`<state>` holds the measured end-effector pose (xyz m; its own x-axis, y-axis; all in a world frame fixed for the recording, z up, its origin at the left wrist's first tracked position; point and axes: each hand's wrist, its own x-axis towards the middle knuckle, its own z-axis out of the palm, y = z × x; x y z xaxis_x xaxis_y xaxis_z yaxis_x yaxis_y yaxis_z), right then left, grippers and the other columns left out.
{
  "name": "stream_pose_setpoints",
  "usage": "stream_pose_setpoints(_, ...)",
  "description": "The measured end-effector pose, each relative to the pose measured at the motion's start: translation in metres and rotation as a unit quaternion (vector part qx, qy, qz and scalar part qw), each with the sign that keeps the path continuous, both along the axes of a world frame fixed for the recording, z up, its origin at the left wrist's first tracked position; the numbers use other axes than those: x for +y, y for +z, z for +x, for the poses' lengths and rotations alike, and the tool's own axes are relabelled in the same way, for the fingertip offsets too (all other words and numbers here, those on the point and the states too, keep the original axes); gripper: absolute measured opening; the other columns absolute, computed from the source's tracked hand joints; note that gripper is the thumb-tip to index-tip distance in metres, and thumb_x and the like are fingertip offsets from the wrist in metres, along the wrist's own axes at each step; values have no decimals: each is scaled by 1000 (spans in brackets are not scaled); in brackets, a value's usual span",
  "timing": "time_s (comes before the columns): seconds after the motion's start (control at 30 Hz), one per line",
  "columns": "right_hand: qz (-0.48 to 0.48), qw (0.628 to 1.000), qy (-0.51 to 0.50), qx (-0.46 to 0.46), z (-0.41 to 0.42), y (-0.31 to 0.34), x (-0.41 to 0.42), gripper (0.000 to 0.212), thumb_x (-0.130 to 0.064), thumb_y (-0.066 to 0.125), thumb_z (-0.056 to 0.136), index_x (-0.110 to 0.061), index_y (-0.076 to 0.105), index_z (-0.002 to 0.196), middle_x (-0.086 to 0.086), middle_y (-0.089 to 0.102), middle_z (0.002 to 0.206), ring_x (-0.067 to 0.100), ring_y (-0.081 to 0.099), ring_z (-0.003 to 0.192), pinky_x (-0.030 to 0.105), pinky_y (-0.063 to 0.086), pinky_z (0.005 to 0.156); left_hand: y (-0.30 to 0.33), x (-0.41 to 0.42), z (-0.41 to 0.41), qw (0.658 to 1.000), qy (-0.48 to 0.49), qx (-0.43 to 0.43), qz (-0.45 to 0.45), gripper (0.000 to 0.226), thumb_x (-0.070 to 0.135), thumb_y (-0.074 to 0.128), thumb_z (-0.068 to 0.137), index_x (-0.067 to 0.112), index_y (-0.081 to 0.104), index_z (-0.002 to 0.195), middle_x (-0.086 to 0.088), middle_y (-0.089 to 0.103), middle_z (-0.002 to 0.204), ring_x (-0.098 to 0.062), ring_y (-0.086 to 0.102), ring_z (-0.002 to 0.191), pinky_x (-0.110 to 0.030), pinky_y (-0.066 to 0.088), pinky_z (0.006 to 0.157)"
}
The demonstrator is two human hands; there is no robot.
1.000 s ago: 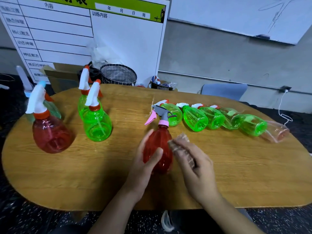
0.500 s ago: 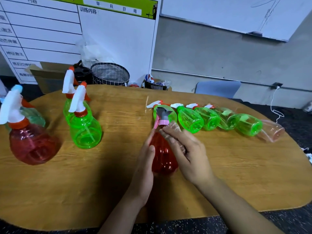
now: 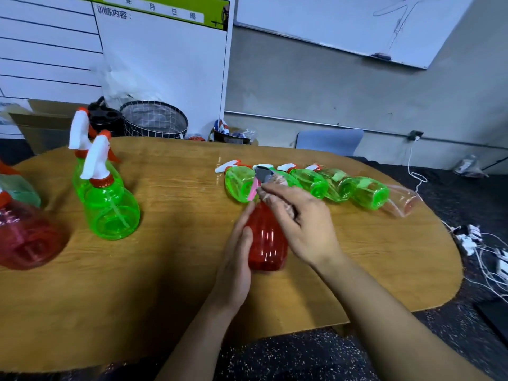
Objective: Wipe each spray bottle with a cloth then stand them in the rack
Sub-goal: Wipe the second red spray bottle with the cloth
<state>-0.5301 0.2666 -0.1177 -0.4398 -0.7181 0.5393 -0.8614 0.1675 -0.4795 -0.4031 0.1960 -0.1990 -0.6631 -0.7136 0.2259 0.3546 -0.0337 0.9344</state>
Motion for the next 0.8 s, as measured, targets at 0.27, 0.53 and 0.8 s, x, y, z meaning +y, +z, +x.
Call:
stream_pose_setpoints(0.27, 88, 984, 132, 84, 36, -21, 67, 36, -49, 47, 107, -41, 60, 140, -6, 63, 110, 19, 69, 89, 41, 60, 69, 20, 23, 12, 996, 5, 14, 92, 40, 36, 44, 112, 47, 58, 148, 6, 62, 153, -27, 59, 141, -60, 46, 115)
stream_pose_setpoints(0.53, -40, 990, 134, -12, 20, 16, 80, 32, -37, 58, 106, -34, 69, 136, -6, 70, 109, 11, 67, 95, 42, 57, 80, 56, 65, 30, 998, 32, -16, 53, 38, 37, 44, 112, 54, 62, 141, 12, 64, 149, -26, 59, 141, -65, 51, 106)
stream_pose_setpoints(0.8, -45, 975, 216, -1, 33, 24, 94, 35, -42, 50, 109, -42, 60, 142, -4, 62, 101, 9, 64, 84, 39, 57, 68, 95, 90, 52, 995, 63, -41, 63, 43, 31, 35, 116, 55, 57, 145, 16, 66, 145, -19, 68, 129, -51, 63, 85)
